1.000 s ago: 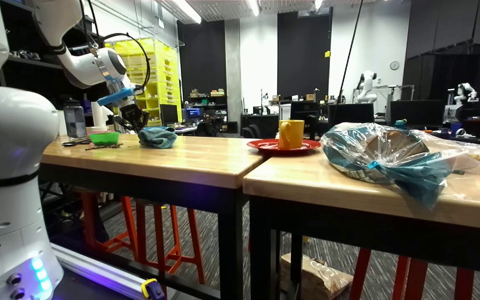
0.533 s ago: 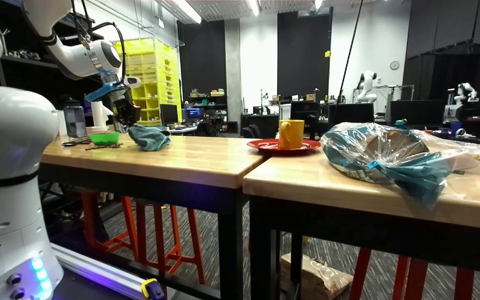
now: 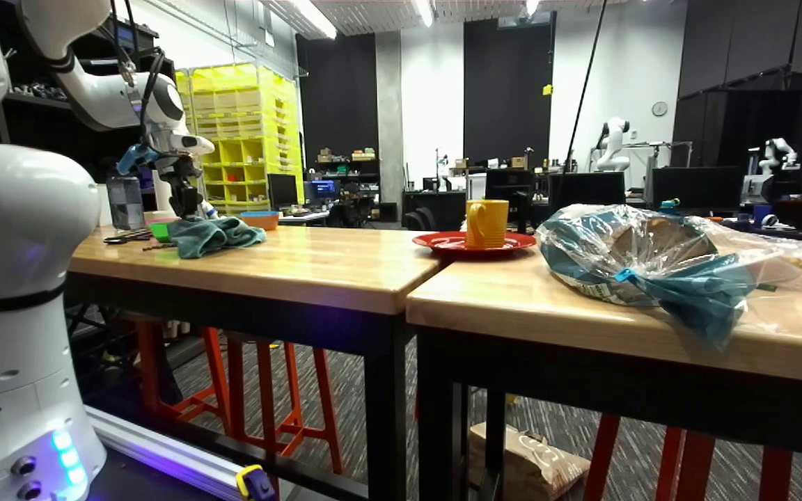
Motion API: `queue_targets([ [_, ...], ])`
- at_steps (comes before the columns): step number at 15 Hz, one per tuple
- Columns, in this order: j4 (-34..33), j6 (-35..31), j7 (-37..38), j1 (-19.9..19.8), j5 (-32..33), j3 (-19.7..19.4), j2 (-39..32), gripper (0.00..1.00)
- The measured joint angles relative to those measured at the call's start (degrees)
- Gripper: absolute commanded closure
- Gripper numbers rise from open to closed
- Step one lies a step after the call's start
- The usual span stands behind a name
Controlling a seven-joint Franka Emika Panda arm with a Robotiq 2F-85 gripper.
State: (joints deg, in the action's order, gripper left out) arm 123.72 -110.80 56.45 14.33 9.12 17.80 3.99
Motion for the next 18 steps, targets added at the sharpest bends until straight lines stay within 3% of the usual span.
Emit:
queue_targets([
  [9, -10.67, -0.27, 21.09, 4.14, -0.81, 1.92, -7.52, 0.98],
  [18, -12.89, -1.48, 31.57, 3.99, -0.88, 0.35, -7.07, 0.98],
])
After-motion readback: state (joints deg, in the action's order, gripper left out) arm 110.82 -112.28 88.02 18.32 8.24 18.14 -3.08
